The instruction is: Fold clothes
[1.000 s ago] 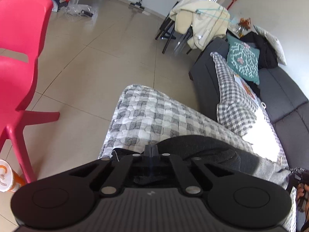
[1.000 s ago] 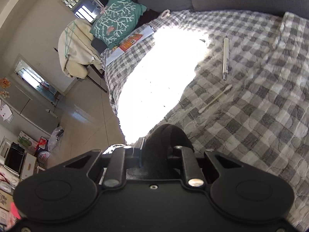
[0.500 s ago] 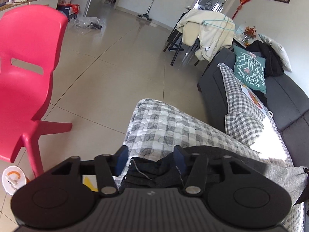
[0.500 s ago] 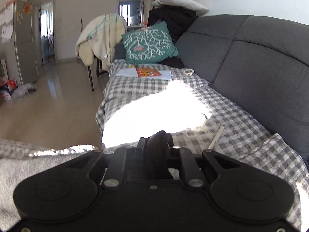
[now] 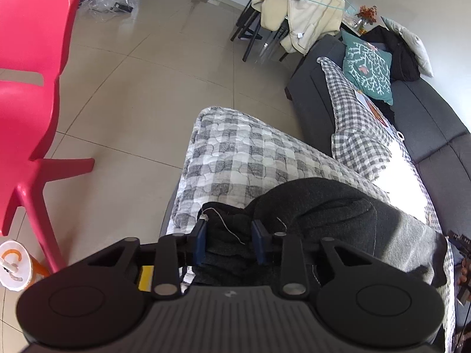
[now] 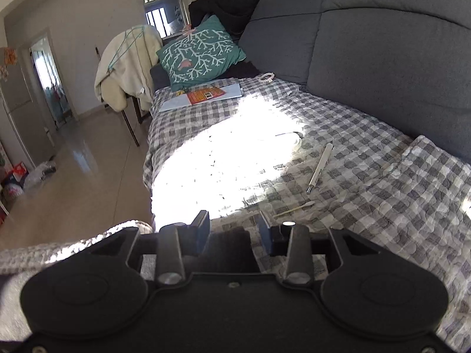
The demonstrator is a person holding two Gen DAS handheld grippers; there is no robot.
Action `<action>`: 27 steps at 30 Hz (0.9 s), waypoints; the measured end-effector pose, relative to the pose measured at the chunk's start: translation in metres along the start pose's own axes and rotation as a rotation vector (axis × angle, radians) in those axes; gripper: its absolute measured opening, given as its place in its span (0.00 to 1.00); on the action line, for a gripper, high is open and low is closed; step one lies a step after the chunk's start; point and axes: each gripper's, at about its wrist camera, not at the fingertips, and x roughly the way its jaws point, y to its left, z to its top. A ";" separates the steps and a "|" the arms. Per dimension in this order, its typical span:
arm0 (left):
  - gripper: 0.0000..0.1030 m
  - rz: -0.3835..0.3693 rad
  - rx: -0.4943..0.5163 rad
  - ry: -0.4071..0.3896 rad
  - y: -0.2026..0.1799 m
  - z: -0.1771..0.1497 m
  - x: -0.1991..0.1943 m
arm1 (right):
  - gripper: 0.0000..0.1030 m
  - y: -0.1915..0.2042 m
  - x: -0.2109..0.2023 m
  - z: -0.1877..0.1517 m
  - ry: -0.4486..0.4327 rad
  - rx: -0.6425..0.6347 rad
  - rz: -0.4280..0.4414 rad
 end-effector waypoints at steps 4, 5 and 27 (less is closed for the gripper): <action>0.40 0.002 -0.062 -0.022 0.003 -0.004 0.009 | 0.49 -0.004 0.024 0.001 0.074 0.043 -0.001; 0.40 0.015 -0.068 -0.030 0.000 -0.004 0.009 | 0.49 -0.003 0.032 -0.001 0.098 0.039 -0.008; 0.10 0.205 -0.200 -0.560 -0.029 -0.012 -0.016 | 0.20 0.083 0.062 -0.018 -0.240 -0.423 -0.187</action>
